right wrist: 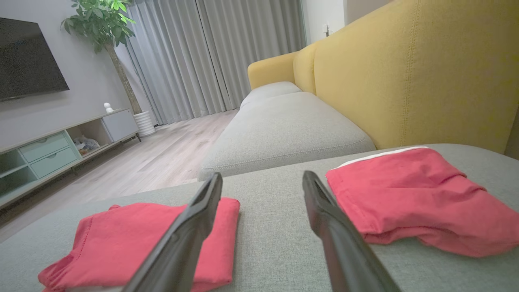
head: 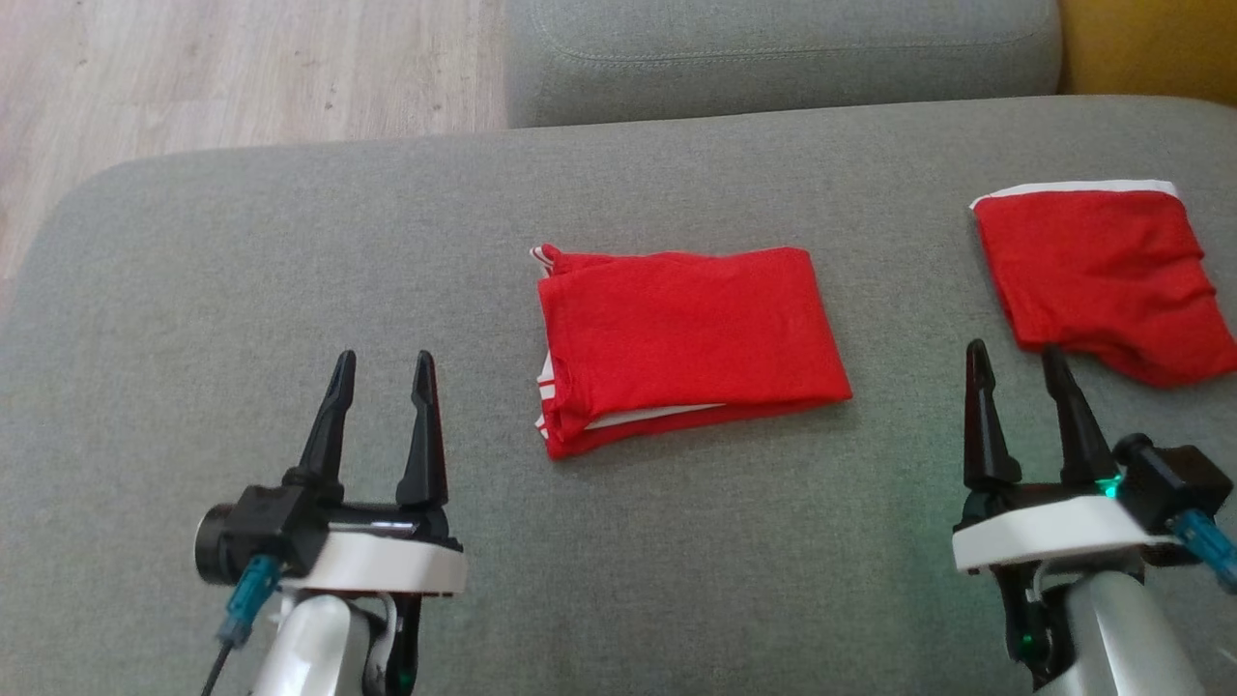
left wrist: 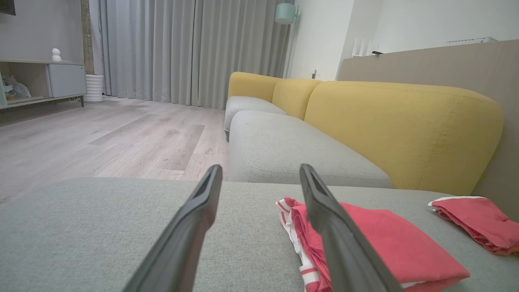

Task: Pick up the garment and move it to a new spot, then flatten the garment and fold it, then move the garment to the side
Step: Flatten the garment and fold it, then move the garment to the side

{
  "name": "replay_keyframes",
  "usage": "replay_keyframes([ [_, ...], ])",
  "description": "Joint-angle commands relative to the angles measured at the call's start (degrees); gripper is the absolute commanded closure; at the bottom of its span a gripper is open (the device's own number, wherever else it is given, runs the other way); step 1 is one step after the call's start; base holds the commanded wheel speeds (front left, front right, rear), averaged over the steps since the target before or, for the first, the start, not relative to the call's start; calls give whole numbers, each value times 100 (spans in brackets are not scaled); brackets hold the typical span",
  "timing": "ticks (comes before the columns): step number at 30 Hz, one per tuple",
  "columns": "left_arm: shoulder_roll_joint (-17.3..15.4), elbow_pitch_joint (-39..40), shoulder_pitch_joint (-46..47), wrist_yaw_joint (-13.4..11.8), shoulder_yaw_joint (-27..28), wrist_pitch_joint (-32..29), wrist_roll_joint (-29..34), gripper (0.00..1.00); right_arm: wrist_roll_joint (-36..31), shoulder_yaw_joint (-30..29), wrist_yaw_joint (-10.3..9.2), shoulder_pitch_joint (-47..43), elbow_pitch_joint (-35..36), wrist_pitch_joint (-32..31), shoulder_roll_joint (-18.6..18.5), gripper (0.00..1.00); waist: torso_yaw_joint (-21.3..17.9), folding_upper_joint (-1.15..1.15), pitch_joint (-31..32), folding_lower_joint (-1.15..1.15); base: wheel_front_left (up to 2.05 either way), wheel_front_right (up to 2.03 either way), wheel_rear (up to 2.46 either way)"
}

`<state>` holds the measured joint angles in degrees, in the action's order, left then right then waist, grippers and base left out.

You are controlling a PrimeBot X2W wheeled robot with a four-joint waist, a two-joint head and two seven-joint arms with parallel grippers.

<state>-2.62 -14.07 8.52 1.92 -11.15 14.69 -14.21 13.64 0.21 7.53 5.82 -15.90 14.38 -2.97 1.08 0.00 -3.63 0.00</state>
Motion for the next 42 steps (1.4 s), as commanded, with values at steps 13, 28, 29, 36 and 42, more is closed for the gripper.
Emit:
replay_keyframes([
  [13,-26,200,265,22,101,30,8,0,-183,103,-4,464,-82,-84,9,0,207,0,-265,0,0,0,0],
  [28,-26,147,654,62,-126,30,-54,0,90,348,-4,1780,-1780,-996,9,0,698,0,-893,0,0,0,0],
  [29,-26,144,671,62,-138,30,-61,0,59,395,-4,1855,-1949,-1052,9,0,728,0,-911,0,0,0,0],
  [36,-26,125,721,37,-192,30,-103,0,-51,620,-4,2284,-2964,-1130,9,0,858,0,-938,0,0,0,0],
  [42,-26,85,717,17,-181,30,-108,0,-82,872,-4,2501,-3520,-1029,9,100,851,0,-857,0,0,0,0],
])
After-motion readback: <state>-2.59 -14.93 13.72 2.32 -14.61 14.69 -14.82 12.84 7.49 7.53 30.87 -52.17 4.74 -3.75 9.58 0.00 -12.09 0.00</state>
